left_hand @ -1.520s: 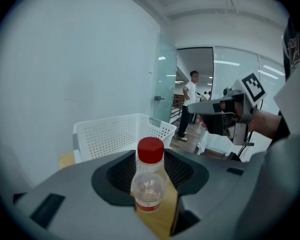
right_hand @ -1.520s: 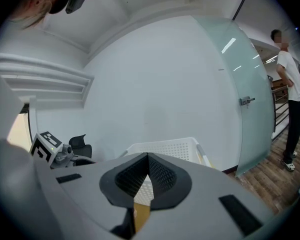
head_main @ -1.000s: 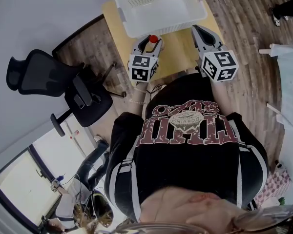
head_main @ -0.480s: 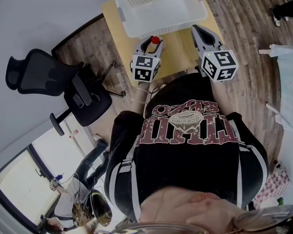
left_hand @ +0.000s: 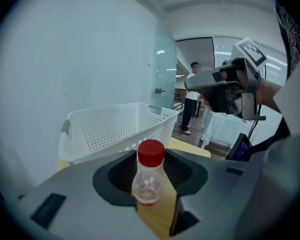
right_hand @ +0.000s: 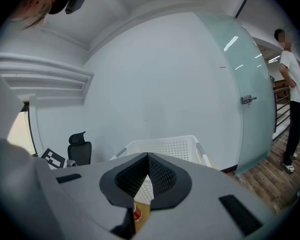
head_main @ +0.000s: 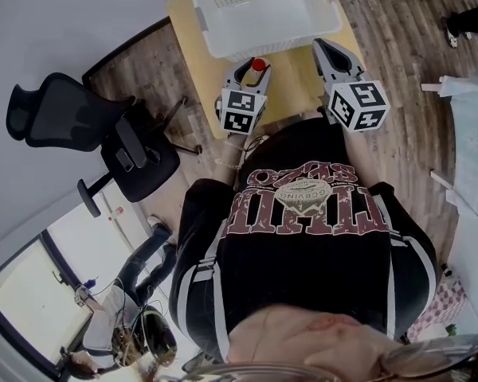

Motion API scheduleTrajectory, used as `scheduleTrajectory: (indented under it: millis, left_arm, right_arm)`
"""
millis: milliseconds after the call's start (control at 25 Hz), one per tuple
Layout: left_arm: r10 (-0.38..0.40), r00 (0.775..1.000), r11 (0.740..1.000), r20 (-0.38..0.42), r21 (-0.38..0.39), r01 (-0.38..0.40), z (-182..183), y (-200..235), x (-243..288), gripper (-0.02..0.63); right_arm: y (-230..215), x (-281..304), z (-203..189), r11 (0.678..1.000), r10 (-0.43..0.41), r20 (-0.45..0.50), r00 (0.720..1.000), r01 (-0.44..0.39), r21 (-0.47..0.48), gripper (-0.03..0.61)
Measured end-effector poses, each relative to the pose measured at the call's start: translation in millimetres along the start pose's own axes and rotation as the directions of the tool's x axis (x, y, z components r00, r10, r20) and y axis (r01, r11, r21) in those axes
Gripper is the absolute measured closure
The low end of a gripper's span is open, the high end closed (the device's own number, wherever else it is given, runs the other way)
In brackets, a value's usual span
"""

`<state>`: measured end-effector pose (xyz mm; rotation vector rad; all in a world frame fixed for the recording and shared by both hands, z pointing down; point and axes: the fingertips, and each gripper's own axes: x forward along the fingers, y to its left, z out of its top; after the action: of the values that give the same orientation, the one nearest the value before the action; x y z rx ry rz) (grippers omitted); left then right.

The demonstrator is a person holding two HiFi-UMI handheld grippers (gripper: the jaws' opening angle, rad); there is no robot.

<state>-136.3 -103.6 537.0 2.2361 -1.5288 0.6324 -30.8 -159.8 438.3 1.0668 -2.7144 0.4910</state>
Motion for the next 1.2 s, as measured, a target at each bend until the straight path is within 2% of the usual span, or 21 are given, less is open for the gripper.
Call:
scheduleTrajectory:
  millis: [800,1200]
  left_arm:
    - [-0.022,1.000,1.000,0.017,0.012,0.022,-1,-8,0,0.400]
    - [-0.022,1.000,1.000,0.014,0.013,0.022,-3,0,-16,0.374]
  right_arm:
    - [23,12,1,0.998,0.062,-0.014,0.998,-0.062,-0.031,0.561]
    - [37,22,3,0.996,0.086,-0.013,0.996,-0.086,-0.036,0.561]
